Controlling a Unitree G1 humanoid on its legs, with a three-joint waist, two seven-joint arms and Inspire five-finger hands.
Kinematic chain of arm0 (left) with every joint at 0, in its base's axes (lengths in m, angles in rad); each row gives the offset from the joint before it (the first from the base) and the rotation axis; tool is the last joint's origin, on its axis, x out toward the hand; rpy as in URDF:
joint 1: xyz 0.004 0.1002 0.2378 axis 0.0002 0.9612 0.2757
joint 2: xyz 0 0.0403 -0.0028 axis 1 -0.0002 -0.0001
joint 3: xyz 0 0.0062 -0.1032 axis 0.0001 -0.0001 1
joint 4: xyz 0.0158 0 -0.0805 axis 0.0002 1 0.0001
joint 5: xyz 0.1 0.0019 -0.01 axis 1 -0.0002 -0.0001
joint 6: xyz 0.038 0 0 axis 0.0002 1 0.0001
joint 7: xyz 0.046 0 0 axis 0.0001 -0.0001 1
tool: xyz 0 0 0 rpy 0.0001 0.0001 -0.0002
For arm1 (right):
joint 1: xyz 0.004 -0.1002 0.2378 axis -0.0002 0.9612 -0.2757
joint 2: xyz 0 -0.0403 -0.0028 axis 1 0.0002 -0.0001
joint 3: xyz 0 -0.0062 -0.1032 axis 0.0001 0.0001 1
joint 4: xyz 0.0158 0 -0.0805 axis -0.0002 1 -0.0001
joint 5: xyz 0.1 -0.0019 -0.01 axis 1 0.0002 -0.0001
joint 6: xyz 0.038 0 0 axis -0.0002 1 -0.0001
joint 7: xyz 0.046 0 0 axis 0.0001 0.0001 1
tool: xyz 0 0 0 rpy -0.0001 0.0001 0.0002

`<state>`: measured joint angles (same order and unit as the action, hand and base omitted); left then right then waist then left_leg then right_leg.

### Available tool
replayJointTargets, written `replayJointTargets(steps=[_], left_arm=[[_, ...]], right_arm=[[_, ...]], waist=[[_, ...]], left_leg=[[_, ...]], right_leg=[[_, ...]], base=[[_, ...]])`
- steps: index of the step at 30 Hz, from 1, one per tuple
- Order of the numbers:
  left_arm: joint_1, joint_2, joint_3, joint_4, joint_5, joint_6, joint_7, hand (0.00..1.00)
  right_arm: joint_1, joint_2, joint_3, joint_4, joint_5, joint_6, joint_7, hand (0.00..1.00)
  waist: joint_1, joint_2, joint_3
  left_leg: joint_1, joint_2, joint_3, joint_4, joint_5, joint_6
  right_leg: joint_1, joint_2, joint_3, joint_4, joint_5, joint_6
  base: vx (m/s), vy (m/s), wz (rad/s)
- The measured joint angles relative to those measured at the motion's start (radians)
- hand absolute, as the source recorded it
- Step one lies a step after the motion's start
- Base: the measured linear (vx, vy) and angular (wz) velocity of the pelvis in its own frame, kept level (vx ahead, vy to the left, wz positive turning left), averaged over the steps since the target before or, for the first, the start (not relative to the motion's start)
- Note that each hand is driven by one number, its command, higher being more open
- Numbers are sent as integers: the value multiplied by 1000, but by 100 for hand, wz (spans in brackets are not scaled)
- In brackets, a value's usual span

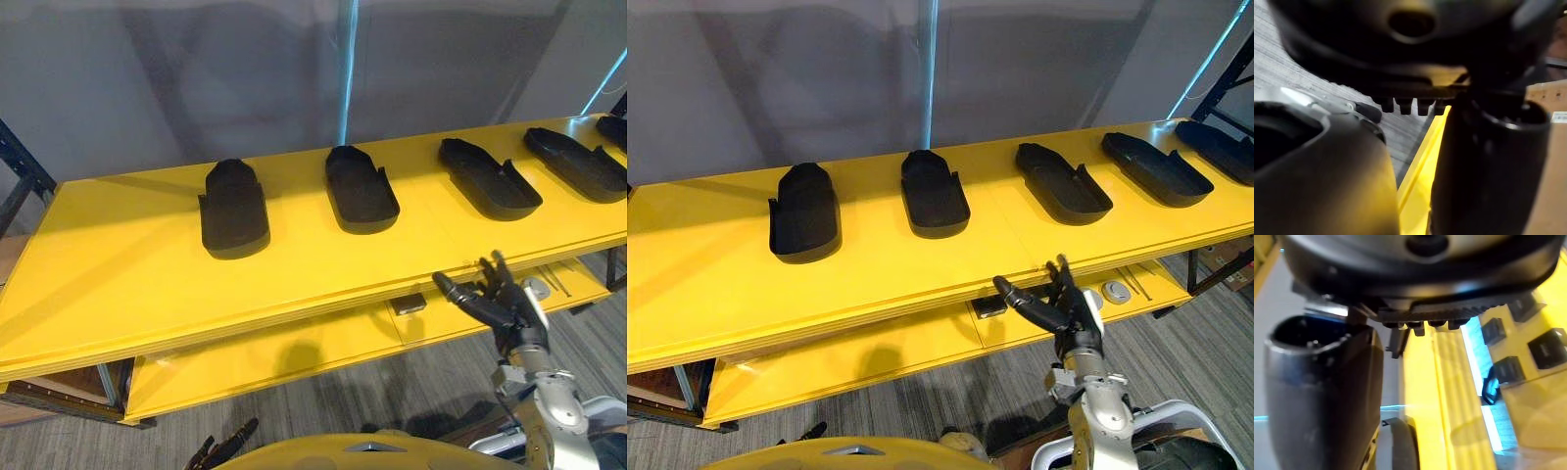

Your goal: Walk over and take three plastic housings, then place them on the shelf

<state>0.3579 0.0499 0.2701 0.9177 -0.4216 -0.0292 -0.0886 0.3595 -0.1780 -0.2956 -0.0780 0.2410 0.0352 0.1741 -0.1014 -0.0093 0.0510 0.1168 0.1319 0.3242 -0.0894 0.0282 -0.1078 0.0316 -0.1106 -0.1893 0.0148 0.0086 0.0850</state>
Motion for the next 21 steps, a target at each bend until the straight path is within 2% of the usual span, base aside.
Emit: replayJointTargets(steps=[3, 5, 8, 15, 19, 21], left_arm=[[-7, 14, -27, 16, 6, 14, 11, 100], [-18, 29, -45, 18, 47, 13, 30, 100], [-41, 47, -74, 18, 81, 7, 38, 100], [-115, 64, -151, 17, 119, 7, 76, 100], [-138, 37, -167, 17, 121, 5, 77, 100], [-143, 26, -174, 19, 121, 4, 83, 100]], right_arm=[[-26, 11, 26, 65, 21, -41, -12, 100], [-53, 42, 55, 155, 45, -121, -41, 100], [-84, 92, 78, 245, 45, -180, -103, 100], [-136, 127, 112, 319, 38, -250, -255, 100], [-160, 138, 149, 356, -47, -306, -371, 100], [-154, 158, 181, 346, -97, -332, -414, 100]], waist=[[-10, 1, -4], [-10, 2, -9], [-9, -12, -9], [-7, -20, -5], [15, -12, 4], [15, -3, 9]], left_leg=[[9, 0, 10, 0, -4, -4], [20, 1, 24, 0, -6, -7], [34, 3, 37, 0, -9, -7], [35, -4, 51, 0, -12, -3], [74, 5, 118, 0, -28, -14], [97, 13, 159, 0, -37, -24]], right_leg=[[2, 0, 5, 0, 1, -1], [4, 3, 20, 0, 4, -3], [9, 6, 28, -1, 4, -4], [14, 6, 39, -25, 15, -2], [20, 24, 102, -38, 31, -3], [21, 36, 134, -40, 32, -5]], base=[[37, 15, -10], [42, 20, -19], [26, 5, -15], [5, 5, -4], [23, 11, -42], [39, 8, -57]])
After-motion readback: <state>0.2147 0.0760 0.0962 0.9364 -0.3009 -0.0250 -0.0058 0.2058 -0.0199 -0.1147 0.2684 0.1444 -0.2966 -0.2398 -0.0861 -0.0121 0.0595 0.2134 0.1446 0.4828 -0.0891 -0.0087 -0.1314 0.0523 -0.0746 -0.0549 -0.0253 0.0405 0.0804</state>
